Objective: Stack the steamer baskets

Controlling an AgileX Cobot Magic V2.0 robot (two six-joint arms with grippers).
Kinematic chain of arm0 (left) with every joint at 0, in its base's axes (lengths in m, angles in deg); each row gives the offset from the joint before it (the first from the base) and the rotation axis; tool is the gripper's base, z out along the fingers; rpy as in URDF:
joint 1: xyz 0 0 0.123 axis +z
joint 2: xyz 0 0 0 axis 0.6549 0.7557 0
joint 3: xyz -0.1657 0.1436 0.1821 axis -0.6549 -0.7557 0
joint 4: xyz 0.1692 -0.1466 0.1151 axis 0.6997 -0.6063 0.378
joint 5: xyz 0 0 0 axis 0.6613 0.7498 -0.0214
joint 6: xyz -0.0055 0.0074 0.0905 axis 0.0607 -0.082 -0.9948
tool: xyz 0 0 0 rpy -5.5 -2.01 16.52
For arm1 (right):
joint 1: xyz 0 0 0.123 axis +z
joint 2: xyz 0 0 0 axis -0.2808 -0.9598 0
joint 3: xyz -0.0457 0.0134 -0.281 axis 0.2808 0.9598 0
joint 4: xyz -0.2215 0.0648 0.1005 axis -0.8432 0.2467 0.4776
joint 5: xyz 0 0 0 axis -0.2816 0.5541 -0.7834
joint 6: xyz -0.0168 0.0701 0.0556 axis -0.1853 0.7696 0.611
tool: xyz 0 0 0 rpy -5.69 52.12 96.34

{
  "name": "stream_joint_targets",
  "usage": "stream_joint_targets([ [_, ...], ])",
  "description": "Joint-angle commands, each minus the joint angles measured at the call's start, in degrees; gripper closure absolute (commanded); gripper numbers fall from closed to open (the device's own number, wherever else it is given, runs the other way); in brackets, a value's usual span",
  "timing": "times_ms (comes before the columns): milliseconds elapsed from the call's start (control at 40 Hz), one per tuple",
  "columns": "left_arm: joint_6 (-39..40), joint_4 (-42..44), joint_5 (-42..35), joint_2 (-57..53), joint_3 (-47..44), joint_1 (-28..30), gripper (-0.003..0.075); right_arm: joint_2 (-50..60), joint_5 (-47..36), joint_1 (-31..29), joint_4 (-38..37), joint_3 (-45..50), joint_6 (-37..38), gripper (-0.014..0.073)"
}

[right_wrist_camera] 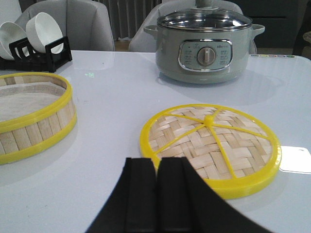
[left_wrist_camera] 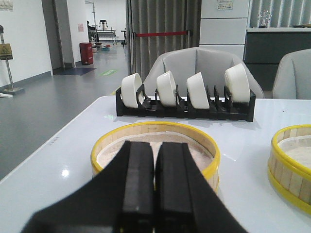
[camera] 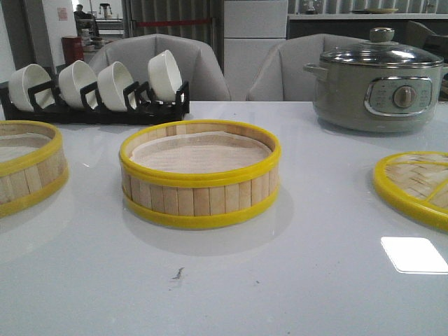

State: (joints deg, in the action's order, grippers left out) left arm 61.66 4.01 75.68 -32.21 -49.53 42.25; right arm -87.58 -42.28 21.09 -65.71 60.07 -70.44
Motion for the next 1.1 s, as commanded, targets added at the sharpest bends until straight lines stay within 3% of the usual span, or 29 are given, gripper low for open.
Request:
stream_joint_targets([
  [0, 0.09, 1.97, -4.98, -0.85, 0.02, -0.25, 0.0636, 1.23, -4.64, 0.00, -0.68, -0.85, -0.04, 0.0538],
  [75, 0.09, 6.37, -4.72, -0.85, 0.02, -0.25, 0.0636, 1.23, -4.64, 0.00, -0.68, -0.85, -0.04, 0.0538],
  [325, 0.09, 5.73, -1.63, 4.99, 3.07, -2.18, 0.0636, 1.23, -4.64, 0.00, -0.68, -0.85, -0.04, 0.0538],
  [450, 0.26, 3.79, 3.62, 16.31, 13.64, -4.25, 0.0636, 1.23, -4.64, 0.00, -0.68, -0.85, -0.04, 0.0538],
  [674, 0.26, 8.17, 15.93, 38.18, 46.08, -6.98, 0.0635, 1.23, -4.64, 0.00, -0.68, -0.85, -0.04, 0.0538],
  [774, 0.26, 10.24, 20.52, 43.41, 55.82, -7.40, 0.0635, 1.23, -4.64, 0.00, -0.68, -0.85, -0.04, 0.0538],
  [899, 0.26, 11.90, 26.26, 47.61, 62.33, -7.12, 0.0636, 1.23, -4.64, 0.00, -0.68, -0.85, -0.04, 0.0538],
  [1074, 0.26, 11.53, 30.90, 48.45, 62.98, -6.97, 0.0635, 1.23, -4.64, 0.00, -0.68, -0.85, -0.04, 0.0538],
])
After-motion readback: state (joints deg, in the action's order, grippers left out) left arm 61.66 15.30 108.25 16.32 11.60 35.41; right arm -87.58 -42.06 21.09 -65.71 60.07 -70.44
